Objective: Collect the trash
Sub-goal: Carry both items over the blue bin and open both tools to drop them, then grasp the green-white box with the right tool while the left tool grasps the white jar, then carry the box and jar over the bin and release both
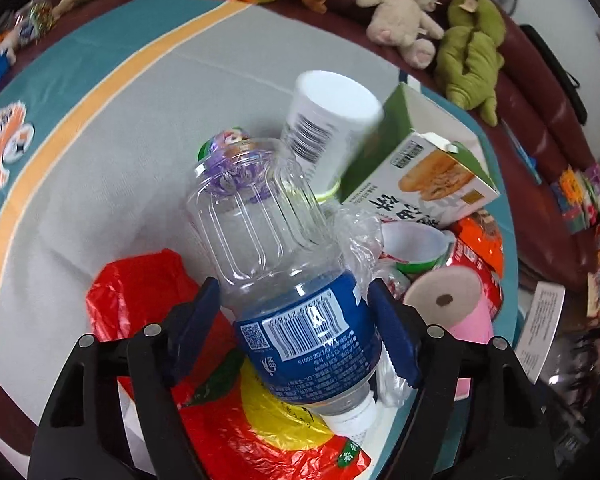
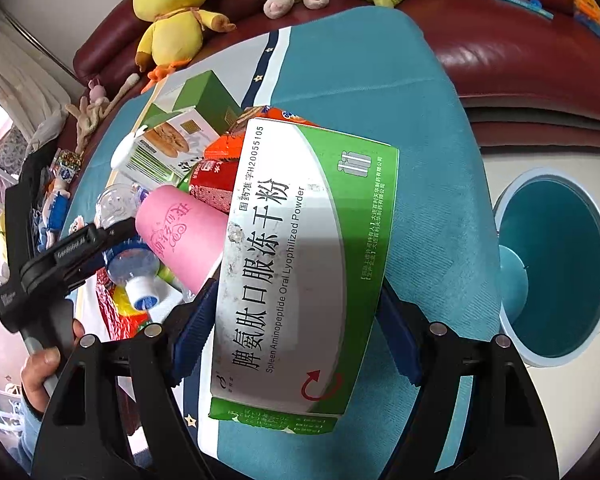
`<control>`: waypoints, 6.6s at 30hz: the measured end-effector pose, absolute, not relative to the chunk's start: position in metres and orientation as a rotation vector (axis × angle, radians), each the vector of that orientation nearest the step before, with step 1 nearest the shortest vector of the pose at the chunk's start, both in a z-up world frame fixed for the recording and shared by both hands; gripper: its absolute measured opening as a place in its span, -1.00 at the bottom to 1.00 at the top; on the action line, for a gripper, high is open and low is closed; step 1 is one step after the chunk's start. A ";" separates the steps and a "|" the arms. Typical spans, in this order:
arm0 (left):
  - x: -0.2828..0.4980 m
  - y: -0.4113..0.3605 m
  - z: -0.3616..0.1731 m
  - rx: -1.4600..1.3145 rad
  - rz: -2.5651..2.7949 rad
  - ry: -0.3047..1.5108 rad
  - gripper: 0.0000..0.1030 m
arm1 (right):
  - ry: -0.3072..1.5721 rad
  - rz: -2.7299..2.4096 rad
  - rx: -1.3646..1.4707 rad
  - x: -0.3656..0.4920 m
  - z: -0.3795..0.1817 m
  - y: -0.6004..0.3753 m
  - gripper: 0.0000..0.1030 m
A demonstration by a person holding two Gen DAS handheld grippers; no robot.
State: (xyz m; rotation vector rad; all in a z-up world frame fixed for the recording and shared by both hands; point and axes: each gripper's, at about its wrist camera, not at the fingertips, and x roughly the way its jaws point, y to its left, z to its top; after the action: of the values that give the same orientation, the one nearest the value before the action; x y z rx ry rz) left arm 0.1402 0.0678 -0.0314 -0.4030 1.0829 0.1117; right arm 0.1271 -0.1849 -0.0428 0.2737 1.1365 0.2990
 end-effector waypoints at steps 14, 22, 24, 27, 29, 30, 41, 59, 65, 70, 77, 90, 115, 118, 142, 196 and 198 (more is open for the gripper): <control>0.131 -0.002 0.061 -0.207 -0.134 0.924 0.48 | 1.030 0.240 0.360 0.119 -0.005 -0.254 0.42; 0.148 -0.158 0.058 -0.057 -0.440 0.974 0.48 | 0.970 -0.046 0.445 0.095 0.000 -0.400 0.42; 0.154 -0.203 0.045 -0.020 -0.515 1.018 0.48 | 0.965 -0.114 0.478 0.086 -0.007 -0.437 0.42; 0.164 -0.262 0.016 0.051 -0.593 1.087 0.48 | 0.983 -0.172 0.507 0.079 -0.022 -0.470 0.42; 0.169 -0.293 -0.004 0.088 -0.633 1.131 0.48 | 1.012 -0.186 0.535 0.077 -0.038 -0.487 0.42; 0.172 -0.304 -0.012 0.100 -0.646 1.146 0.48 | 1.026 -0.193 0.551 0.076 -0.047 -0.495 0.42; 0.193 -0.363 -0.087 0.234 -0.655 1.282 0.50 | 1.093 -0.182 0.582 0.084 -0.085 -0.519 0.42; 0.175 -0.310 -0.054 0.143 -0.620 1.230 0.70 | 1.186 -0.113 0.533 0.117 -0.111 -0.485 0.43; 0.168 -0.286 -0.043 0.104 -0.613 1.211 0.78 | 1.226 -0.112 0.542 0.127 -0.114 -0.471 0.44; 0.164 -0.270 -0.034 0.075 -0.612 1.196 0.78 | 1.220 -0.114 0.516 0.127 -0.101 -0.457 0.47; 0.151 -0.229 -0.016 0.034 -0.589 1.164 0.79 | 1.213 -0.088 0.443 0.122 -0.078 -0.419 0.48; 0.127 -0.094 0.012 -0.051 -0.452 1.083 0.80 | 1.216 0.042 0.278 0.131 -0.040 -0.308 0.48; 0.190 0.093 -0.003 -0.003 -0.291 0.994 0.80 | 1.087 0.614 -0.647 0.250 0.023 -0.026 0.67; 0.202 0.082 -0.007 0.038 -0.312 0.983 0.80 | 1.116 0.649 -0.702 0.261 0.012 -0.023 0.67; 0.212 0.086 -0.022 -0.006 -0.370 0.994 0.03 | 1.174 0.893 -0.852 0.291 -0.035 0.020 0.66; 0.133 -0.291 0.010 0.132 -0.784 1.011 0.03 | 1.112 -0.004 0.141 0.106 -0.005 -0.436 0.10; 0.136 -0.306 0.000 0.143 -0.794 1.033 0.03 | 1.131 -0.016 0.166 0.106 -0.017 -0.446 0.10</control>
State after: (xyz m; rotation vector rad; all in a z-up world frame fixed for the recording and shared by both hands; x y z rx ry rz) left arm 0.1356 -0.3057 0.0000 0.1426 1.0328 -0.7936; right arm 0.1064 -0.4463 -0.0174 0.1659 1.1312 -0.0162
